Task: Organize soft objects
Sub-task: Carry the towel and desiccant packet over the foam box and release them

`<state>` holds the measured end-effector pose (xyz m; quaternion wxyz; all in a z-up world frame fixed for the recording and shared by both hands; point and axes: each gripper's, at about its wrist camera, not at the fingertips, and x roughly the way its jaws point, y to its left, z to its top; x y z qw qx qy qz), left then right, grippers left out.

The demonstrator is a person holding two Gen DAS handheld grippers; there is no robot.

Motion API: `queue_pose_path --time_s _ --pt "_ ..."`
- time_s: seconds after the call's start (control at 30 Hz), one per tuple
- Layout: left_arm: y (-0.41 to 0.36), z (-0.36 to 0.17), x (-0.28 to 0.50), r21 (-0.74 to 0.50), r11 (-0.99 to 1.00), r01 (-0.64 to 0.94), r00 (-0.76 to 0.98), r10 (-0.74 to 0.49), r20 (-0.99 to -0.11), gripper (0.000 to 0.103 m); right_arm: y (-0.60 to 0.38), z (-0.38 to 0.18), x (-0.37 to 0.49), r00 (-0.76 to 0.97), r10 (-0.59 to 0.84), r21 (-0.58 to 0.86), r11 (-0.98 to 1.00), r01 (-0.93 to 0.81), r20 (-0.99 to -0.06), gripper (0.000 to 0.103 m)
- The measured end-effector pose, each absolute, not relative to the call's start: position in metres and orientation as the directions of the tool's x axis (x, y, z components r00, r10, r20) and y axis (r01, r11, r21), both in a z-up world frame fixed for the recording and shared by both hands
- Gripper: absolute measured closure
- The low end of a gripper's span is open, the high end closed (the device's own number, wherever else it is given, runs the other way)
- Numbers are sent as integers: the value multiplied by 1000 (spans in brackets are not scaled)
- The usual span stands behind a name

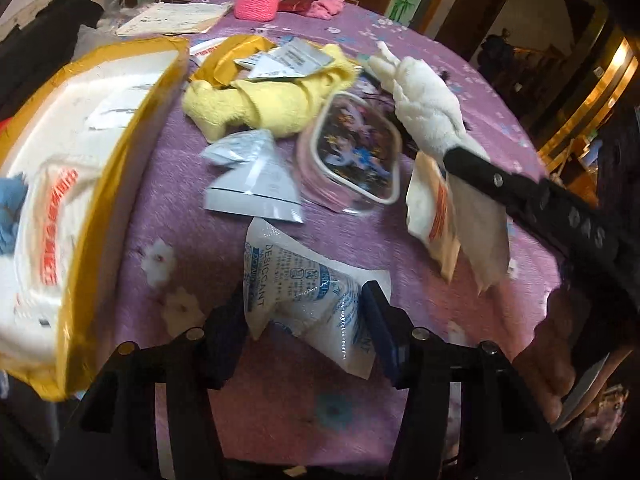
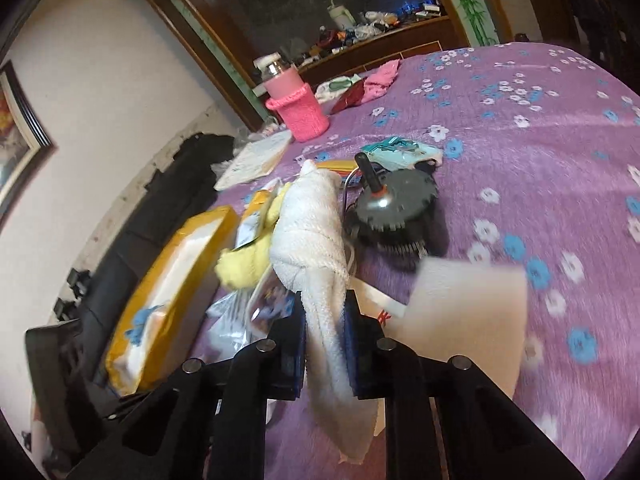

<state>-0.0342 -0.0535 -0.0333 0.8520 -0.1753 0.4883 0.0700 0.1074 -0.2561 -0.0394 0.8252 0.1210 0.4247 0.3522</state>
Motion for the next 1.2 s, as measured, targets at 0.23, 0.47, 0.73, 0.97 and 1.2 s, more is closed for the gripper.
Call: queue_pose_path --time_s 0.23,0.47,0.73,0.97,1.2 --pt "-62 -9 -54 -266 925 -271 578 -65 -814 49 -276 -14 99 393 701 519 709 -478 -595 88" --pt "-67 24 -78 -266 927 -266 637 -38 -770 49 -292 31 97 423 742 542 669 -509 -519 88" --pt "-40 60 -120 -278 909 -311 720 35 -693 49 -284 80 90 400 803 552 595 -584 -442 88" --pt "13 74 -146 -301 872 -386 756 111 -645 49 -241 111 90 270 858 583 499 -641 -437 88" --pt "58 61 -152 -333 818 -470 744 164 -647 49 -187 127 123 126 889 599 396 -696 -440 88"
